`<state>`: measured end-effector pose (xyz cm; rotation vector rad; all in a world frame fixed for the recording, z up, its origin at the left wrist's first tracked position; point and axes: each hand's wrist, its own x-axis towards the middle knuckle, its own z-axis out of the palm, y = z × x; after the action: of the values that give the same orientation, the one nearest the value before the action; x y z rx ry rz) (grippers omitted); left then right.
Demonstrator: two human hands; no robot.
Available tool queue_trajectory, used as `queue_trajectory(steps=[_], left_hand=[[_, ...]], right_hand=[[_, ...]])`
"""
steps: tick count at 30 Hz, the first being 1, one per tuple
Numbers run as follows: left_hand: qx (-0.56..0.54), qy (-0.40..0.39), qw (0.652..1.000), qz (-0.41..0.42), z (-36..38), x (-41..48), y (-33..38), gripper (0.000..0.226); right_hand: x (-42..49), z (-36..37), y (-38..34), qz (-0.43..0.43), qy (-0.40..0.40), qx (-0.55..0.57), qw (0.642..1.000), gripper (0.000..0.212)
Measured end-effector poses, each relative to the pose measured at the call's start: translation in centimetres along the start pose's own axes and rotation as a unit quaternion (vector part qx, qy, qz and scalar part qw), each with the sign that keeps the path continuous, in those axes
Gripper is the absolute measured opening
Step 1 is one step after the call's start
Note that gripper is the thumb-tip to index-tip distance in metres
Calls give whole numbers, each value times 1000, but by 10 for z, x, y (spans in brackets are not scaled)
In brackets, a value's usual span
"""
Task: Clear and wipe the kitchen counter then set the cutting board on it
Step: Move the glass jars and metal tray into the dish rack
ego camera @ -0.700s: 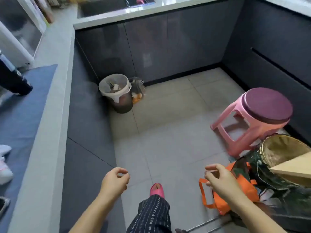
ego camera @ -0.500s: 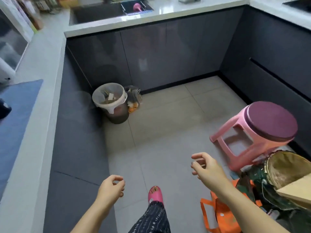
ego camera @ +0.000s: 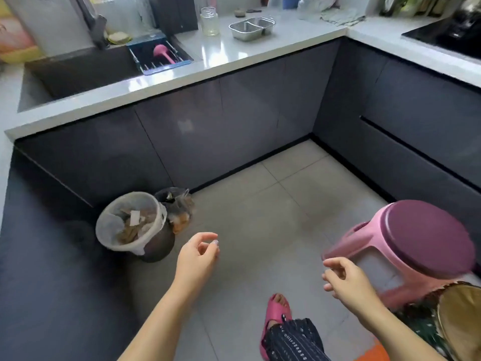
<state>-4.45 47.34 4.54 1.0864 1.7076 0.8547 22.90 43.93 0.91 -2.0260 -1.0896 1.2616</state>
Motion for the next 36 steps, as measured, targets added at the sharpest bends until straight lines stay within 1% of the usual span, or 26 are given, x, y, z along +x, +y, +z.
queue_trajectory(steps=[2, 4, 8, 13, 18, 21, 25, 28, 32, 34, 36], left_hand=[[4, -9, 999, 40, 15, 45, 39, 18], [19, -13, 998, 61, 28, 89, 72, 16], [38, -13, 998, 41, 42, 173, 118, 14], [39, 32, 999, 6, 42, 271, 152, 20], [26, 32, 999, 4, 54, 367, 182, 16], [25, 5, 999, 24, 73, 425, 212, 20], [41, -65, 996, 47, 110, 488, 261, 18], [48, -96, 992, 72, 146, 524, 303, 17], [50, -134, 985, 99, 199, 563, 347, 17], [53, -139, 984, 101, 228, 583, 364, 17], [54, -123, 986, 100, 257, 602, 380, 17]], right_hand=[[49, -3, -31, -25, 20, 35, 999, 15], [99, -9, -68, -58, 32, 66, 996, 16], [185, -31, -138, -97, 30, 80, 992, 23], [275, -52, -200, -94, 27, 60, 993, 11], [360, -65, -254, -104, 46, 63, 992, 15], [404, -78, -283, -99, 80, 60, 990, 14], [448, -103, -318, -101, 123, 70, 985, 16], [480, -126, -341, -106, 147, 70, 981, 17], [527, -158, -359, -111, 168, 97, 975, 18], [555, -176, -365, -114, 165, 101, 974, 19], [586, -199, -367, -124, 156, 95, 975, 18]])
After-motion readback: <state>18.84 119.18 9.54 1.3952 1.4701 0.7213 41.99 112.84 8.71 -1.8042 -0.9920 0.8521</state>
